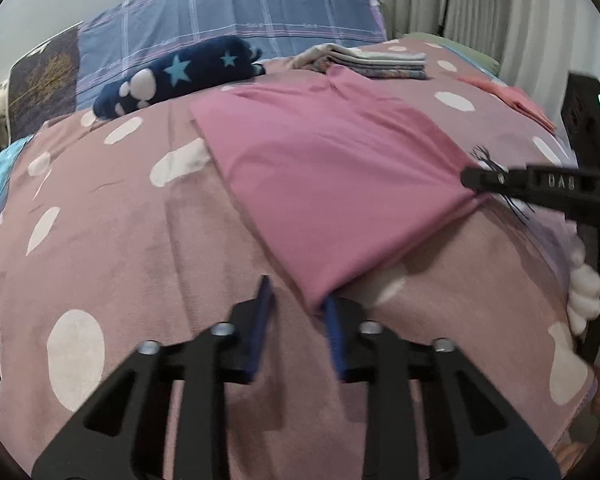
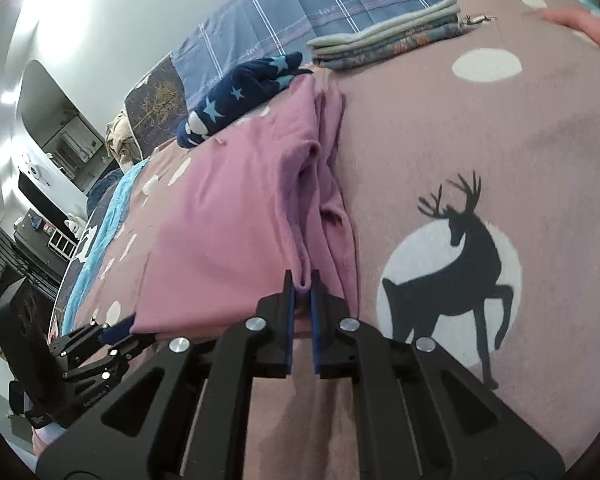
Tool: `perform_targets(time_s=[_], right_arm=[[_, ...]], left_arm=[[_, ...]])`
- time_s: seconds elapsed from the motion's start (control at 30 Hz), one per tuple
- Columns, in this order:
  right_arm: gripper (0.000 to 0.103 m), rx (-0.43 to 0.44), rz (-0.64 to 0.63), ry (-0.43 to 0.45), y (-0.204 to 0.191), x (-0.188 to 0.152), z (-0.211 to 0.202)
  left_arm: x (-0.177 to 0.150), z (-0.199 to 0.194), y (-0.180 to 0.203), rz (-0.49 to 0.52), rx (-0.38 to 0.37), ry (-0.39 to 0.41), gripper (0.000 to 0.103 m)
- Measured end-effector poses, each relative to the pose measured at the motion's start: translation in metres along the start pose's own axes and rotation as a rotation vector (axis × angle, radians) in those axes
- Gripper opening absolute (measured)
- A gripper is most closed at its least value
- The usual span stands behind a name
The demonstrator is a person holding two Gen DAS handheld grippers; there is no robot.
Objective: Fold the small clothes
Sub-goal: 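Open both grippers and release the folded pink shirt onto the bedspread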
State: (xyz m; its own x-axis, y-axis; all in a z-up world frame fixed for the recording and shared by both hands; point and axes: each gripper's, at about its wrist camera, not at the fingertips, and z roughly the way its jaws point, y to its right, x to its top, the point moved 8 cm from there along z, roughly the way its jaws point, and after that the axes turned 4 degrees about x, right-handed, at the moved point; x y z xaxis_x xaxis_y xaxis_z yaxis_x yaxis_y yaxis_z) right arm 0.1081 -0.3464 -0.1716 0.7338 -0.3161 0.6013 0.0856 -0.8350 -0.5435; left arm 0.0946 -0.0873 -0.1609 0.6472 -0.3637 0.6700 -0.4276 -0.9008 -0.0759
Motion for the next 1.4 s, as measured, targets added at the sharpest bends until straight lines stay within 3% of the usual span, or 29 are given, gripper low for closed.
perform_targets(time_s=[0.03,0.13,0.3,0.47,0.57,0.63,0.7,0.77,0.87,1.03,1.17,1.27,1.4], right_arm=[[0.012,-0.006,-0.019,0.008,-0.002,0.002,-0.003],[0.014,-0.023,-0.073,0.030,-0.006,0.006,-0.013],[0.019,0.010,-0.093,0.057,-0.012,0.020,-0.026],[0.019,0.001,-0.211,0.062,-0.036,0.033,-0.025],[0.019,0.020,-0.233,0.025,-0.044,0.031,-0.012],[0.019,0.002,-0.241,0.000,-0.042,0.024,-0.001],[0.019,-0.069,-0.251,-0.027,-0.031,0.017,0.008],[0.019,-0.166,-0.246,-0.066,-0.010,0.009,0.018],[0.023,-0.113,-0.162,-0.078,0.001,0.011,0.016],[0.026,-0.111,-0.182,-0.075,-0.006,0.010,0.008],[0.034,-0.045,-0.192,-0.046,-0.018,0.030,-0.011],[0.039,-0.056,-0.220,-0.025,-0.023,0.059,-0.016],[0.043,-0.053,-0.265,-0.025,-0.026,0.096,-0.002]], left_arm=[[-0.001,-0.001,0.003,0.013,0.000,0.000,0.013],[-0.004,0.000,0.007,0.037,0.002,-0.006,0.011],[-0.004,-0.014,0.002,-0.051,-0.077,-0.010,0.008],[0.022,-0.049,-0.005,-0.057,-0.091,0.090,0.008],[0.042,-0.040,-0.003,-0.070,-0.114,0.118,0.008],[0.044,-0.019,0.003,-0.083,-0.139,0.076,0.008],[0.030,0.013,0.009,-0.068,-0.123,-0.012,0.008],[0.021,0.025,0.011,-0.076,-0.121,-0.009,0.009],[0.022,0.022,0.008,-0.111,-0.157,-0.005,0.009],[0.022,0.013,0.007,-0.125,-0.200,0.002,0.011],[0.040,-0.007,0.000,-0.127,-0.233,0.054,0.011],[0.063,-0.017,-0.009,-0.122,-0.215,0.109,0.018],[0.075,0.003,-0.015,-0.123,-0.182,0.095,0.021]])
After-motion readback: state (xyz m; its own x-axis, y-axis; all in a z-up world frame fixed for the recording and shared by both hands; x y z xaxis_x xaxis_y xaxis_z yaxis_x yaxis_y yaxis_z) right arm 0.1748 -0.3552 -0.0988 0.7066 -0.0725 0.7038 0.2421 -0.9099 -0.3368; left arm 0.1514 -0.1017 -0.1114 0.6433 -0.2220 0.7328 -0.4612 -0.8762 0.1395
